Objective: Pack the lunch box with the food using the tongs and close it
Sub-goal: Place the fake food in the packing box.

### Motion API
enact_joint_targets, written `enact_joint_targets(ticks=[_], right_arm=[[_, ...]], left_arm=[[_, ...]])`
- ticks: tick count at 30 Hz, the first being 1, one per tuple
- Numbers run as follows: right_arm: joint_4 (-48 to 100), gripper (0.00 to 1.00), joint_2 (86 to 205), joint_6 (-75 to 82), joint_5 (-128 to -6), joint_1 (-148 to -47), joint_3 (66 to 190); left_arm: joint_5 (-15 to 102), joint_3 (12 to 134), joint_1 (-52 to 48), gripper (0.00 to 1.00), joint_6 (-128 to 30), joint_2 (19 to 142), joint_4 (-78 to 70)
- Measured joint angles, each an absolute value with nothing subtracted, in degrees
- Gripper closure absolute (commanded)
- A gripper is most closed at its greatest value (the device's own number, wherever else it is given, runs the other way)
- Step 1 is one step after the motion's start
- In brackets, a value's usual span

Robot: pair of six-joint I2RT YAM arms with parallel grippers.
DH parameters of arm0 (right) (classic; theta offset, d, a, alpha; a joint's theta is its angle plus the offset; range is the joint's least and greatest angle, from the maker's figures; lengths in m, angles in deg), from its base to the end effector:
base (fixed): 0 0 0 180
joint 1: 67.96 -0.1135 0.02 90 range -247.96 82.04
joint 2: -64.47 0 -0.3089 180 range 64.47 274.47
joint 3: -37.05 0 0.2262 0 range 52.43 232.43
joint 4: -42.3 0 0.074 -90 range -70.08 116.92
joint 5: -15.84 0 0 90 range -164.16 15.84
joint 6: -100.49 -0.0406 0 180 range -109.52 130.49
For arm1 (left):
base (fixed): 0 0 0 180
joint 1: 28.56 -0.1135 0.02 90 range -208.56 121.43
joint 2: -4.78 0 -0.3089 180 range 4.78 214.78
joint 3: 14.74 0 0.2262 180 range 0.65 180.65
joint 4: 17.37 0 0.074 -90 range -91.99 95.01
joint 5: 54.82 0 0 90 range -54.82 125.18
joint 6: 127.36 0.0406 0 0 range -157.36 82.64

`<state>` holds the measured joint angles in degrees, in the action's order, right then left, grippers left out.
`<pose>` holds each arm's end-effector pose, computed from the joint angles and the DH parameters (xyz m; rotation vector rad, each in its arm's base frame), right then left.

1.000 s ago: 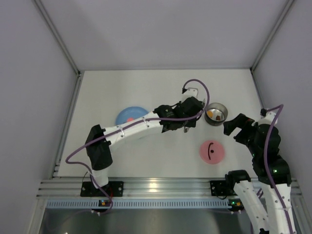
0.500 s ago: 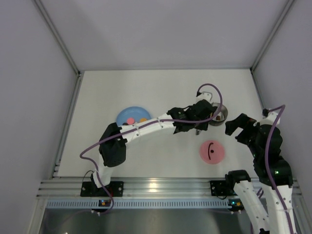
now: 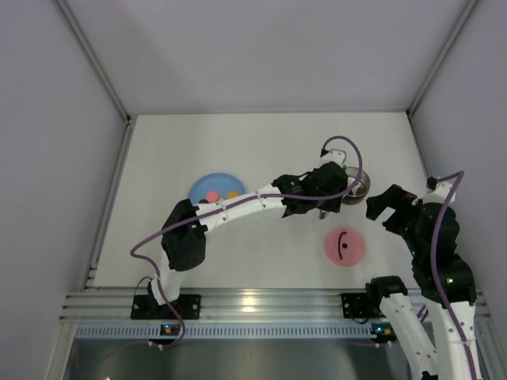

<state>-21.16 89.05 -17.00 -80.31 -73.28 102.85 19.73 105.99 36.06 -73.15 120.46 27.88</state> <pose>0.0154 -0.0029 0.3478 0.4474 1.9149 0.2714 0.2093 -0.4160 0.3388 0.4354 2.2796 -0.6250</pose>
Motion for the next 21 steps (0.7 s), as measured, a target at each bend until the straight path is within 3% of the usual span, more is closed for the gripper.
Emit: enact_joint_targets(ticks=[11, 21], right_arm=[[-21.2, 0.01, 88.8, -17.0, -80.3, -73.3, 102.8], [-21.0, 0.01, 88.7, -17.0, -80.1, -73.3, 102.3]], left_arm=[[18.5, 104.3, 36.1, 0.53, -72.7, 118.9, 27.1], [9.6, 93.7, 36.1, 0.52, -74.2, 102.3, 30.1]])
